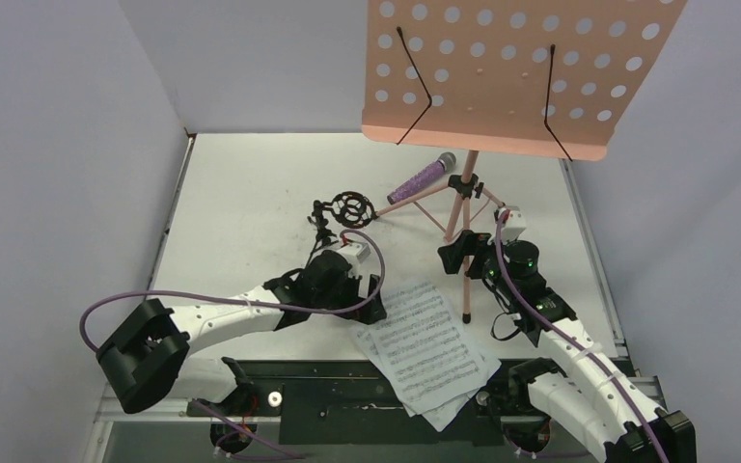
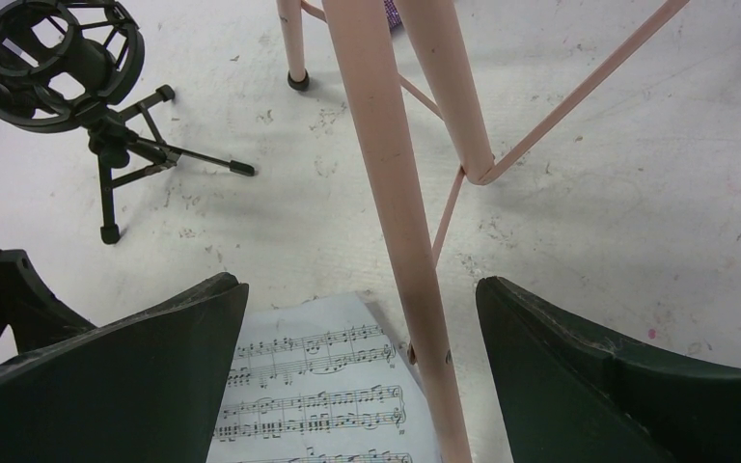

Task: Set up the instrument practice props

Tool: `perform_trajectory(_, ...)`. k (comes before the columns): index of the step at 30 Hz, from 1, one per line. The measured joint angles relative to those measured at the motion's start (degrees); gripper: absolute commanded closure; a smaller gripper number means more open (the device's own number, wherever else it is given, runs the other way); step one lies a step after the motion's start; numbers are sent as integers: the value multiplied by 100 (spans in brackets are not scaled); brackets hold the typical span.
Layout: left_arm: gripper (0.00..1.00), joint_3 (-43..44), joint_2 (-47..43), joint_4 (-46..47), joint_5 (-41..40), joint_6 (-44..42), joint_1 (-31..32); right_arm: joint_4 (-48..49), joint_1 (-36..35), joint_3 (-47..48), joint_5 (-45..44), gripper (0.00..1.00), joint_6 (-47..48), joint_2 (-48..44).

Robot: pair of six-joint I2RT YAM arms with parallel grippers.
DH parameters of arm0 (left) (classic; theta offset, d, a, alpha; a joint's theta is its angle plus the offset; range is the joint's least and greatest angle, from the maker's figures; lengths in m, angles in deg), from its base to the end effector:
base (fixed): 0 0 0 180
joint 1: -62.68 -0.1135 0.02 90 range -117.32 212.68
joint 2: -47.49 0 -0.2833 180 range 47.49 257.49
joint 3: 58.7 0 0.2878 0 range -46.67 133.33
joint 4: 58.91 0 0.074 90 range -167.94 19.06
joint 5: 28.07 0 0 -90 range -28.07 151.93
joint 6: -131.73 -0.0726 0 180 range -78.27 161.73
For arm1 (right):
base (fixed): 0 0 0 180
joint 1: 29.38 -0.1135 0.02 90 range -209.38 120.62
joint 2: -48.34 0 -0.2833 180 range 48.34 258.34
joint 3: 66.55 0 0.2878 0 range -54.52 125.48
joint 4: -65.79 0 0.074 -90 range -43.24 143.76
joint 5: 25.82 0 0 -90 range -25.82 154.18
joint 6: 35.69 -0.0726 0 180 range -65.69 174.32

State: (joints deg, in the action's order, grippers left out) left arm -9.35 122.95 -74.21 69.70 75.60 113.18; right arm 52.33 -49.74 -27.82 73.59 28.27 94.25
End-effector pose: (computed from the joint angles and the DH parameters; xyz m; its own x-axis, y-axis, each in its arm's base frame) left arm 0.1939 -0.2507 0.1645 -0.8114 0.1161 -0.5729 0.4539 0.7428 -0.4922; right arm 0.2253 0.0963 0.2297 -0.5106 0.2725 -0.8155 -0.2922 0.8370 0.4626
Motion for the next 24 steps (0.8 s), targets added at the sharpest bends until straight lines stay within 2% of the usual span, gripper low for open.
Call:
perform_trajectory(5,16,-382,2,125,50,330,-181,2,0,0,-9,8,9,0)
perform_trajectory(12,19,-1078,46,1093,599,824,-815,-2,0,22,-76,8,94,0)
perform_trajectory(15,20,-1115,210,1438,726,935,-868,0,0,35,-107,8,120,-2)
perform_trajectory(18,27,-1115,420,1786,820,1008,-868,-2,0,37,-120,8,136,-2)
perform_trajectory(24,30,-1058,892,2461,1027,1180,-863,-4,0,57,-155,8,138,-17)
